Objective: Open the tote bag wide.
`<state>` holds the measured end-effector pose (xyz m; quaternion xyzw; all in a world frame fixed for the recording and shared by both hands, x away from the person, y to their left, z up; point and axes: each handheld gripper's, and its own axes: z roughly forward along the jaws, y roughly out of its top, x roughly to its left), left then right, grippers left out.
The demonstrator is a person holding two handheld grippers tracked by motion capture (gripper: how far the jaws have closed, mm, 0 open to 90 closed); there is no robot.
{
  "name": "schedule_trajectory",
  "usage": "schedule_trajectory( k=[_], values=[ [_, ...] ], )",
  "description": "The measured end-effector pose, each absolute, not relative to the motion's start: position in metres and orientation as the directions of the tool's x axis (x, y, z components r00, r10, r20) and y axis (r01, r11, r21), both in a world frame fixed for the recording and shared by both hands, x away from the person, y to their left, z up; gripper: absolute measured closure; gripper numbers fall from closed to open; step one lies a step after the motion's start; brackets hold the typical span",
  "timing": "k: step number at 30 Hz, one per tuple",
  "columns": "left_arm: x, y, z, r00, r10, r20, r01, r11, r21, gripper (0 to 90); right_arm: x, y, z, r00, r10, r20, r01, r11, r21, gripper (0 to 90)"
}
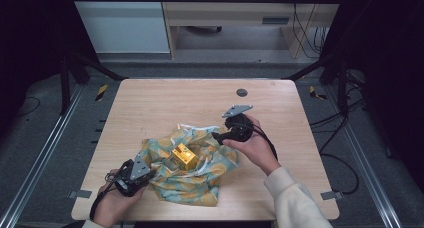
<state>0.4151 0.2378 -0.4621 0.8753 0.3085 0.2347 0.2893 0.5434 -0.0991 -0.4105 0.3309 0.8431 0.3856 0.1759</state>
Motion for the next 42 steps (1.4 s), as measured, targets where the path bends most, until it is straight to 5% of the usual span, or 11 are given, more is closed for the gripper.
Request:
schedule_trajectory(
  k=[9,15,17,20,24,28,42],
  values=[
    [0.397,0.24,-0.429,0.631,0.745,0.218,0.297,-0.492,0.818,49.1,0.478,-0.105,-0.421,-0.786,0.619,-0.007,0.371,0.481,0.794,28.1],
    [0.432,0.232,-0.422,0.638,0.735,0.228,0.305,-0.514,0.802,36.2,0.457,-0.108,-0.439,-0.804,0.593,0.041,0.394,0.479,0.784,22.3],
    [0.447,0.232,-0.431,0.643,0.738,0.204,0.337,-0.512,0.79,35.6,0.456,-0.105,-0.448,-0.81,0.584,0.053,0.403,0.489,0.773,29.2],
    [0.46,0.231,-0.448,0.662,0.734,0.151,0.396,-0.513,0.761,47.7,0.455,-0.104,-0.458,-0.827,0.557,0.077,0.411,0.505,0.759,53.5],
    [0.466,0.229,-0.465,0.671,0.728,0.139,0.465,-0.559,0.686,74.7,0.454,-0.103,-0.47,-0.843,0.53,0.096,0.425,0.545,0.723,87.1],
    [0.467,0.233,-0.468,0.665,0.732,0.149,0.495,-0.581,0.646,89.3,0.444,-0.103,-0.476,-0.864,0.495,0.091,0.417,0.602,0.681,90.0],
    [0.465,0.24,-0.478,0.658,0.738,0.149,0.539,-0.6,0.591,90.0,0.436,-0.11,-0.488,-0.869,0.488,0.083,0.436,0.675,0.595,90.0]
  ],
)
